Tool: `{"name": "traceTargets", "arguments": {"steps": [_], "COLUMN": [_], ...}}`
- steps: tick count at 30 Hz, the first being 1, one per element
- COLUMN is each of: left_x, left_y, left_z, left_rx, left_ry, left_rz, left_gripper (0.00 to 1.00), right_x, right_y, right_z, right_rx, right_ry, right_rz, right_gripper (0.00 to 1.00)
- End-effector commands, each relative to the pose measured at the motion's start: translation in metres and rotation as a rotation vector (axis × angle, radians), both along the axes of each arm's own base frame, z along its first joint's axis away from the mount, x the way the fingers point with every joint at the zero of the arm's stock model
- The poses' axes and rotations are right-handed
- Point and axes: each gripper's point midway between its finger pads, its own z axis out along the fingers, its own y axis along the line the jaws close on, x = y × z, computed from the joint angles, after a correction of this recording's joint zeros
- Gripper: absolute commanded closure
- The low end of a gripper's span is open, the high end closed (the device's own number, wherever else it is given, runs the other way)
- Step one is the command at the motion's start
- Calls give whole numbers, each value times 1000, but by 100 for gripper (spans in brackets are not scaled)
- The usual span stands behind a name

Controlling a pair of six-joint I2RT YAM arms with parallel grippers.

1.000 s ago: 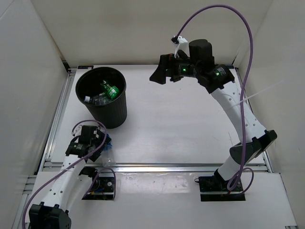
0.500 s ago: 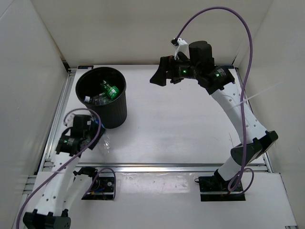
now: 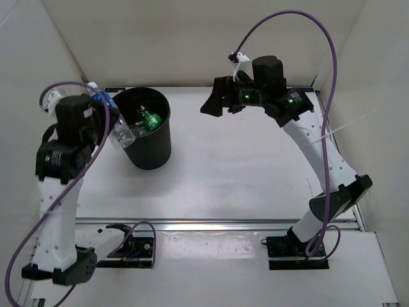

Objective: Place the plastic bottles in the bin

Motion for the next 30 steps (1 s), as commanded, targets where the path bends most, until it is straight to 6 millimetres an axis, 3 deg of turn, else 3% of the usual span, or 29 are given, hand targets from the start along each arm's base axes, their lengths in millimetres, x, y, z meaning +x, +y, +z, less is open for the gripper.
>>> {"name": "traceTargets", "arguments": {"steps": [1, 3, 5, 6, 7, 9, 10, 12, 15, 17, 18, 19, 21, 22, 23, 27, 30], "left_x": [56, 89, 109, 127, 134, 144, 141, 132, 103, 76, 65, 48, 30, 13, 5, -14, -25], "left_y": [-5, -8, -8, -7, -7, -2, 0, 13, 28, 40, 48, 57, 65, 71, 74, 81, 94], "left_z": [10, 14, 11, -3, 0, -13, -8, -4, 20, 14, 6, -20, -48, -59, -85, -122, -134], "left_rx": [84, 111, 178, 202, 221, 279, 293, 311, 319, 346, 352, 355, 332, 326, 325, 344, 361], "left_ry": [-52, -78, -64, -17, -18, 34, 35, 38, -37, -39, -27, 16, 70, 97, 157, 245, 280], "left_rz": [-30, -31, -50, -52, -61, -59, -40, 26, 93, 130, 175, 197, 234, 258, 270, 287, 357], "left_gripper": [41, 38, 35, 33, 24, 5, 0, 0, 0, 0, 0, 0, 0, 0, 0, 0, 0], "right_x": [-2, -4, -7, -9, -7, -12, -10, -8, -4, -7, -1, 0, -2, -3, -1, 8, 19], "right_y": [4, 2, 1, -1, -2, -8, -13, -23, -45, -52, -58, -62, -69, -73, -79, -99, -125], "right_z": [24, 28, 27, 27, 26, 28, 27, 21, 13, 0, -11, -17, -38, -36, -38, -40, -47], "right_rx": [51, 55, 55, 50, 46, 39, 34, 7, -2, -12, -23, -29, -33, -23, -14, 14, -6], "right_ry": [-55, -63, -61, -68, -70, -82, -84, -66, 37, 195, 252, 285, 371, 357, 359, 341, 333], "right_rz": [24, 24, 24, 27, 16, 10, -11, -52, -122, -127, -149, -166, -179, -188, -198, -261, -364], "right_gripper": [0, 0, 0, 0, 0, 0, 0, 0, 0, 0, 0, 0, 0, 0, 0, 0, 0]}}
